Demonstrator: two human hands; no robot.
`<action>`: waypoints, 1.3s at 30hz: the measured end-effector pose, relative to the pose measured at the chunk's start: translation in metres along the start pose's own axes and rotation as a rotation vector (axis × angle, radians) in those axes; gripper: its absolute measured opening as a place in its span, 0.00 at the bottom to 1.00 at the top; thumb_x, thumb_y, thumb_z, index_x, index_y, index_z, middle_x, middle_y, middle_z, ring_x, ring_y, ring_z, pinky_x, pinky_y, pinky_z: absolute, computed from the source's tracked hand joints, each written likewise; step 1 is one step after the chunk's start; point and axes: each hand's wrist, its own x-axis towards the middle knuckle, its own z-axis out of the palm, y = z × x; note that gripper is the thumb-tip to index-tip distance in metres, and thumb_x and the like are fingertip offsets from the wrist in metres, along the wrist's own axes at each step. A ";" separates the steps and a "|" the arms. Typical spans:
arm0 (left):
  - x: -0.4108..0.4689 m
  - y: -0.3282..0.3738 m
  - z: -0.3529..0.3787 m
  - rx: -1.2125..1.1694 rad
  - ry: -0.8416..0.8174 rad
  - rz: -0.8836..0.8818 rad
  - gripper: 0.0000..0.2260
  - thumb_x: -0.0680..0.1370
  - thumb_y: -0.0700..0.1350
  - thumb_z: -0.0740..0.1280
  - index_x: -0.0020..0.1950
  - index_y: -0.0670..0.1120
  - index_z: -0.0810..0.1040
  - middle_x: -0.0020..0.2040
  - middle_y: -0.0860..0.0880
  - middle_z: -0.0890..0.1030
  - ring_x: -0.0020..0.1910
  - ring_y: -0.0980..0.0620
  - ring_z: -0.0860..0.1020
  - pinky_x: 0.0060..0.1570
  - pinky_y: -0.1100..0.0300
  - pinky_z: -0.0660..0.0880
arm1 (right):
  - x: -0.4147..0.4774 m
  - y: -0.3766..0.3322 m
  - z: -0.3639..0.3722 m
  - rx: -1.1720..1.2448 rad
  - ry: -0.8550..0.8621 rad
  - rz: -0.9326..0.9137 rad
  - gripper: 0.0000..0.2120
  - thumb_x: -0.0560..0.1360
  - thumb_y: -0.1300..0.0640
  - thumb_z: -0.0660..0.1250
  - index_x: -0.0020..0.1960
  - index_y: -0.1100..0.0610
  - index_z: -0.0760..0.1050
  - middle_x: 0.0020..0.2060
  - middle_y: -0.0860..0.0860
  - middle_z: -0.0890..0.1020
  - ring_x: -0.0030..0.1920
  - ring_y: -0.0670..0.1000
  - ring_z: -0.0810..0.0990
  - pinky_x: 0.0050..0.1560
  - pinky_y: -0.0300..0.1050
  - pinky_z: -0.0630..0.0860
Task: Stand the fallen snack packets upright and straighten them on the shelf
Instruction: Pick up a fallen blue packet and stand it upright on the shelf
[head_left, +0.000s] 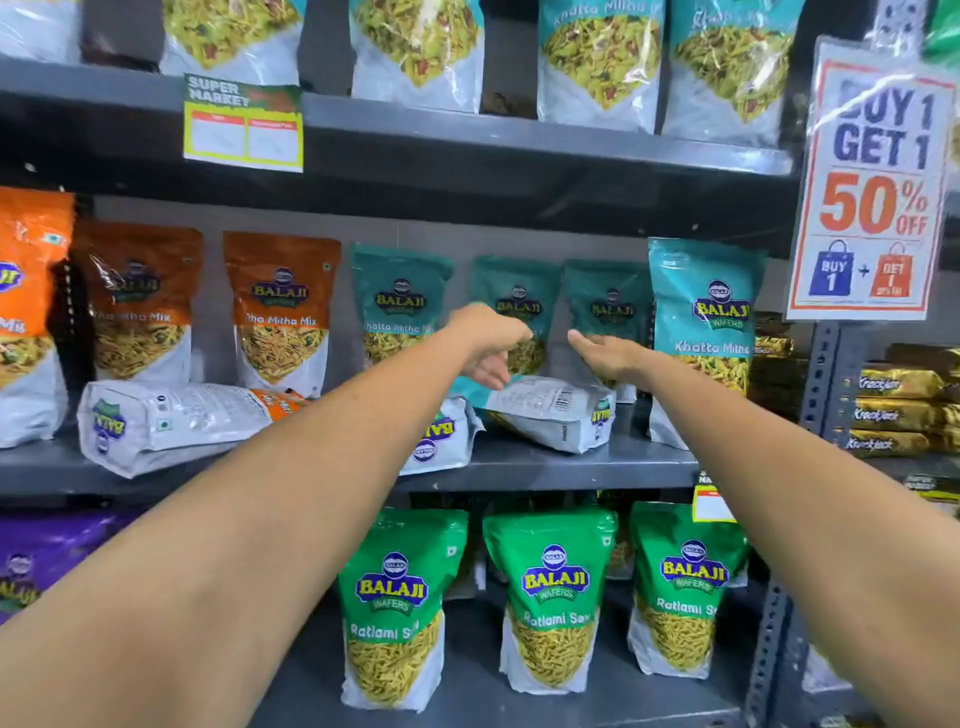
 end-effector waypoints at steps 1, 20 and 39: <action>-0.002 0.002 0.009 0.029 -0.166 -0.122 0.25 0.79 0.52 0.61 0.71 0.38 0.66 0.63 0.37 0.77 0.36 0.47 0.85 0.21 0.59 0.78 | -0.001 0.006 0.003 -0.012 -0.055 0.007 0.34 0.80 0.38 0.42 0.73 0.60 0.66 0.75 0.58 0.64 0.74 0.60 0.63 0.73 0.55 0.59; 0.021 -0.021 0.080 -0.471 -0.100 -0.433 0.07 0.74 0.44 0.70 0.42 0.41 0.76 0.37 0.43 0.79 0.35 0.45 0.80 0.29 0.41 0.78 | 0.048 0.080 0.017 0.724 -0.575 0.286 0.11 0.69 0.50 0.65 0.41 0.59 0.76 0.34 0.55 0.83 0.31 0.54 0.82 0.38 0.43 0.80; 0.040 -0.051 0.080 -0.402 0.105 0.104 0.42 0.64 0.33 0.77 0.71 0.53 0.59 0.66 0.46 0.71 0.61 0.41 0.75 0.53 0.34 0.76 | 0.037 0.110 0.046 0.823 -0.025 -0.285 0.30 0.66 0.68 0.74 0.62 0.56 0.65 0.49 0.55 0.79 0.49 0.55 0.79 0.29 0.36 0.76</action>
